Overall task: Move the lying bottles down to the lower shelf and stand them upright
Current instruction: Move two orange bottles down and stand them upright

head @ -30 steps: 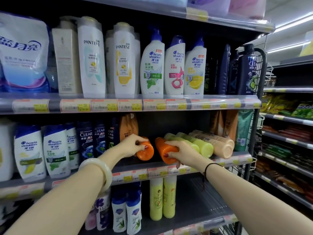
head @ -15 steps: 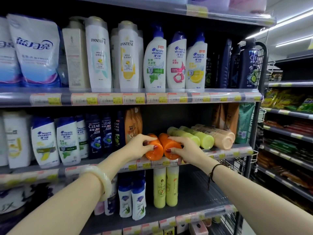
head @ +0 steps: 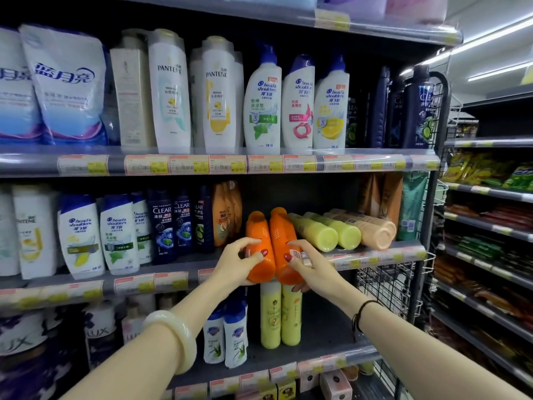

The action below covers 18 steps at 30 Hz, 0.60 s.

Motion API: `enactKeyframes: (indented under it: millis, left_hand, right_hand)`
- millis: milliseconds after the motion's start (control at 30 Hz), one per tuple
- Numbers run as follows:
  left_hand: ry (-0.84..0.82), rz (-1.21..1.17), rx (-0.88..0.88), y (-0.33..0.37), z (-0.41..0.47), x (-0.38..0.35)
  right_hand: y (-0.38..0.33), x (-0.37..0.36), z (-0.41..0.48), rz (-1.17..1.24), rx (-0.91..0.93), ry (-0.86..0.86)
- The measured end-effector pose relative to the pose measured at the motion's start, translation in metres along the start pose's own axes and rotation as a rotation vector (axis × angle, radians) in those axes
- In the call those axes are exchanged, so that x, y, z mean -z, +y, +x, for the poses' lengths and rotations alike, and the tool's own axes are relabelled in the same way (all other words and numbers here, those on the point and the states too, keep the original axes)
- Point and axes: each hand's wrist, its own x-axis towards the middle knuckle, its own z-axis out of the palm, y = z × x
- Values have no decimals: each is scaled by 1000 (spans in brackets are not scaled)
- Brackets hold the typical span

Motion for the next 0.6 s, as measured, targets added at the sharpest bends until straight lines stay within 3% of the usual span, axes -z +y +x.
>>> enactKeyframes:
  millis: [300, 600]
  left_hand:
    - [-17, -67, 213, -20, 2, -4]
    - [11, -45, 227, -24, 6, -10]
  right_hand:
    - [14, -9, -3, 166, -218, -101]
    - [28, -10, 1, 327, -293, -43]
